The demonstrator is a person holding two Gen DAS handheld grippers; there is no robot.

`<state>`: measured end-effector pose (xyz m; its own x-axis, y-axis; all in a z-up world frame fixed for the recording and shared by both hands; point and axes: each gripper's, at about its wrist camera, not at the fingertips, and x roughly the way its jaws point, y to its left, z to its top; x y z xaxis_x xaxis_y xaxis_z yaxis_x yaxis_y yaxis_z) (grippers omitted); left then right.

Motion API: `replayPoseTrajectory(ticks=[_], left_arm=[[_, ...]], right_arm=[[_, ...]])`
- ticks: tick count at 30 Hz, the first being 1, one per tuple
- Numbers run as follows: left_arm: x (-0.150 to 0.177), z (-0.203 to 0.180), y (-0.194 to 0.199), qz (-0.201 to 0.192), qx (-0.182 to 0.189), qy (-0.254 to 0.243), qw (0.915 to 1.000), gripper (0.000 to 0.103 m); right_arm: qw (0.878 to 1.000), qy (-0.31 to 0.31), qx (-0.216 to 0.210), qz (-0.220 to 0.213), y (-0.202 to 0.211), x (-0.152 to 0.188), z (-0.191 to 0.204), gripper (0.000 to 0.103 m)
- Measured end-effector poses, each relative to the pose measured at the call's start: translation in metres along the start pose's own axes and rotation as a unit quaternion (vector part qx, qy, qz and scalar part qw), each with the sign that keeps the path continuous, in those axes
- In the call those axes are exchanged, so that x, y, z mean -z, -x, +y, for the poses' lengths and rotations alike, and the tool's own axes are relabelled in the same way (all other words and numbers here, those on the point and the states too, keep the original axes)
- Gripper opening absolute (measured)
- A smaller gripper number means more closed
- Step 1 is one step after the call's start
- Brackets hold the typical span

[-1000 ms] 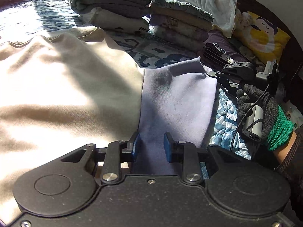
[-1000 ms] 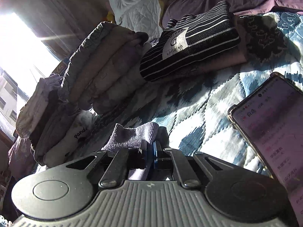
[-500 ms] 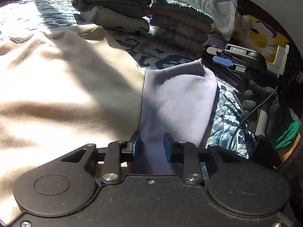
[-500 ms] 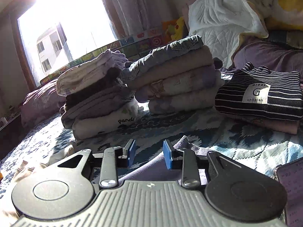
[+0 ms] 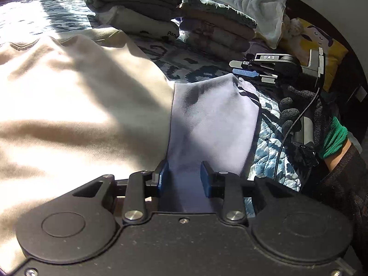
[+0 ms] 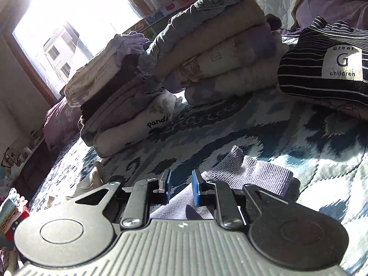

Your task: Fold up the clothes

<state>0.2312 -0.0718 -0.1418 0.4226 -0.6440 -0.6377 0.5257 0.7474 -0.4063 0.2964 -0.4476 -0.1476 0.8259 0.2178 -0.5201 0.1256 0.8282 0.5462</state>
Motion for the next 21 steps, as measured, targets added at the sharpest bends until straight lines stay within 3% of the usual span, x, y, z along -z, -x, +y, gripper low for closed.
replayPoseTrajectory(ticks=[1,2,6,8,9,11,15,18,21], left_arm=[[0.000,0.000,0.000,0.000,0.001,0.000,1.0000,0.031],[0.000,0.001,0.000,0.000,0.003,0.001,1.0000,0.031],[0.000,0.002,0.001,0.002,0.016,0.001,0.9999,0.041],[0.000,0.003,0.007,0.002,0.022,0.007,0.9997,0.041],[-0.001,0.004,0.017,-0.004,0.017,0.007,0.9998,0.040],[-0.006,0.012,0.049,-0.048,-0.026,0.012,0.9985,0.040],[-0.003,0.036,0.110,-0.135,-0.097,0.064,0.9840,0.039],[0.015,0.041,0.137,-0.161,-0.123,0.091,0.9751,0.039],[0.037,0.023,0.135,-0.142,-0.148,0.062,0.9768,0.038]], right_arm=[[1.000,0.004,0.025,0.009,-0.007,0.002,-0.001,0.000],[0.999,0.008,0.053,0.013,-0.013,0.004,-0.003,0.000],[0.995,0.053,0.085,0.005,-0.008,0.007,0.012,0.000],[0.994,0.064,0.086,-0.016,0.003,0.011,0.023,0.018],[0.994,0.068,0.083,-0.027,0.010,0.013,0.029,0.034],[0.992,0.086,0.084,-0.045,0.024,0.020,0.042,0.038],[0.989,0.135,0.038,-0.045,0.054,0.055,0.077,0.038],[0.982,0.185,-0.015,-0.026,0.068,0.093,0.114,0.037],[0.962,0.265,-0.067,0.002,0.084,0.147,0.155,0.037]])
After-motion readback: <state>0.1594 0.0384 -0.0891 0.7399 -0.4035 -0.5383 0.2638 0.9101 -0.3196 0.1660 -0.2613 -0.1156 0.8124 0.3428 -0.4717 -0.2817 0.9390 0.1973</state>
